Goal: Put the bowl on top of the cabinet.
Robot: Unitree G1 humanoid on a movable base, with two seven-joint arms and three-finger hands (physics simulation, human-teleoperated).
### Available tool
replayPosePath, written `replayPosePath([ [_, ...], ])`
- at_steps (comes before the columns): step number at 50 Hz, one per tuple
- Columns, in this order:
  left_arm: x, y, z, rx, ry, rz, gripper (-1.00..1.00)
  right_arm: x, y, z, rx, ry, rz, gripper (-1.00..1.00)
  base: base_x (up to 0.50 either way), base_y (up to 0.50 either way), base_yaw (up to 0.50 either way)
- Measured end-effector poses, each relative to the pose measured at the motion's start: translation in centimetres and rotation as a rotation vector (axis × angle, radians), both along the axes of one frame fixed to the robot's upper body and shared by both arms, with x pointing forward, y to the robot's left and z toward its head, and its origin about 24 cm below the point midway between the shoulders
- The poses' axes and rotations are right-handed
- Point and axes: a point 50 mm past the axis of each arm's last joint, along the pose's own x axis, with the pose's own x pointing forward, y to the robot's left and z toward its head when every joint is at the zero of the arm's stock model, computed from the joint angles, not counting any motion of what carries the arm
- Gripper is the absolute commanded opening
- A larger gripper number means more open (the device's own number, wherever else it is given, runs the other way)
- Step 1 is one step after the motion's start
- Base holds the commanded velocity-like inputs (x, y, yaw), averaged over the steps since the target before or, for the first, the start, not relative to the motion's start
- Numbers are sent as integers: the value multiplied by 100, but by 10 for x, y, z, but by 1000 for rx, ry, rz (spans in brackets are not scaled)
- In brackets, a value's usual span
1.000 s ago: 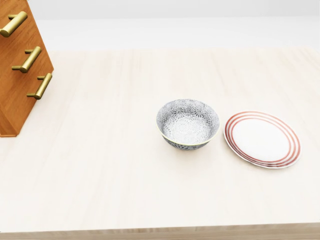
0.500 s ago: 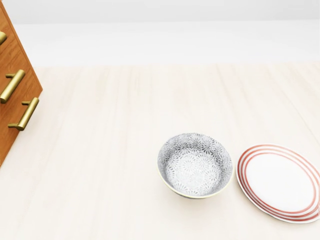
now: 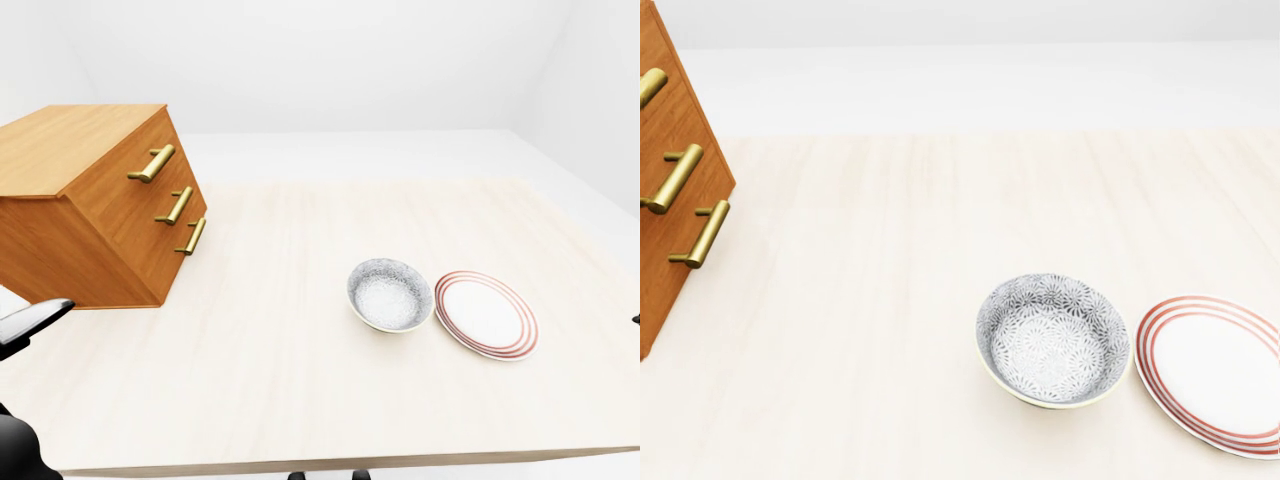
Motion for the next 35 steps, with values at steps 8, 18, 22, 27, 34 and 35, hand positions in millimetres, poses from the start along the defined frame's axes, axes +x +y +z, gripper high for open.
replayPosePath([
  [8,0,0,0,0,2,0,100,0,2,1,-16,-3,-3,100,16,50,0],
  [18,-1,-1,0,1,-2,1,100,5,1,-7,-15,48,-11,100,16,50,0],
  [22,-1,-1,1,2,-4,1,100,4,1,-5,-20,34,-10,100,16,50,0],
  [27,-2,-1,1,3,-7,1,100,2,2,-3,-24,21,-10,100,16,50,0],
  [34,-2,-1,1,4,-8,0,100,2,3,-4,-23,26,-10,100,16,50,0],
  [35,-2,-1,1,4,-7,0,100,2,3,-3,-24,23,-10,100,16,50,0],
])
